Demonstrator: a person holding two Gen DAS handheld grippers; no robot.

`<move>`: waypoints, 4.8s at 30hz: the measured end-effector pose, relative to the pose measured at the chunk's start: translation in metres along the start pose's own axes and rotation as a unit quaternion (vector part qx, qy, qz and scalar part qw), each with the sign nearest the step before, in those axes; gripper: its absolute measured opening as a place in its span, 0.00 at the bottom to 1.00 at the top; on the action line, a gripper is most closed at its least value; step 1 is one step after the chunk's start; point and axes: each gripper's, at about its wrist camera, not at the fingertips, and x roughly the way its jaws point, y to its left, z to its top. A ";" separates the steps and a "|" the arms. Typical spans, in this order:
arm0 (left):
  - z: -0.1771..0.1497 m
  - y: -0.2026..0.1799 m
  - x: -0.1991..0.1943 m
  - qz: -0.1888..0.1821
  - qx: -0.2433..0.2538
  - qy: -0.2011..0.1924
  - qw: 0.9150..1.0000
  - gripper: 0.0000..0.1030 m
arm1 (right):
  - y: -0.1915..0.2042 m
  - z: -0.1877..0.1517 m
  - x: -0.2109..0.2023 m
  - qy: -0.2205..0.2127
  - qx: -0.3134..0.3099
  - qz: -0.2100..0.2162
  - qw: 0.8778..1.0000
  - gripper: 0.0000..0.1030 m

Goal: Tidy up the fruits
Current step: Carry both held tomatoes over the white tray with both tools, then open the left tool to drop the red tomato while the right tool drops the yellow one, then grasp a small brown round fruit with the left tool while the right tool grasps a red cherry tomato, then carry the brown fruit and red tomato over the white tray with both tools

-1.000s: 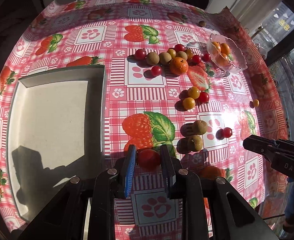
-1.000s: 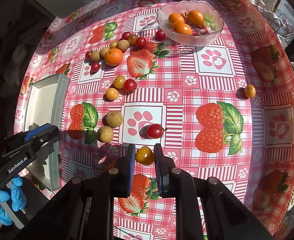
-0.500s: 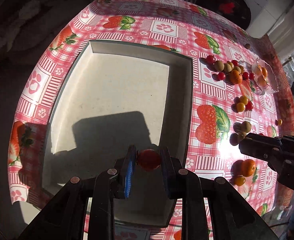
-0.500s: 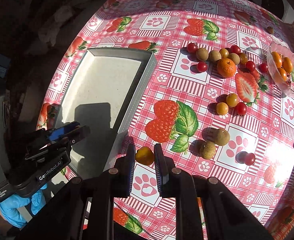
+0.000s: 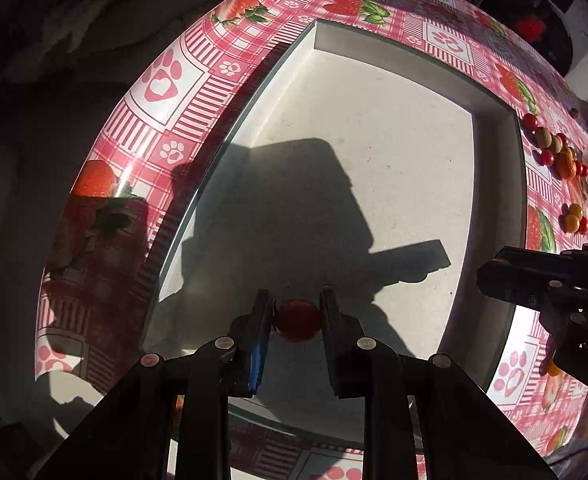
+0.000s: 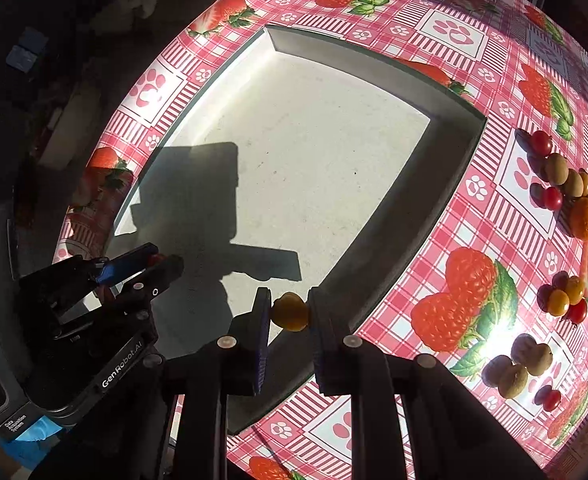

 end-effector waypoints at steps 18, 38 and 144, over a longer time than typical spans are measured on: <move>-0.010 -0.004 0.007 0.026 0.020 -0.001 0.999 0.73 | 0.016 0.016 0.028 0.026 -0.043 -0.025 0.998 0.67; -0.001 -0.138 -0.046 0.003 0.216 -0.035 0.976 0.73 | -0.096 -0.059 -0.062 -0.051 0.129 -0.047 0.989 0.81; 0.028 -0.060 -0.029 -0.043 0.081 -0.024 0.996 0.29 | -0.072 -0.009 -0.060 -0.043 0.081 -0.005 0.996 0.24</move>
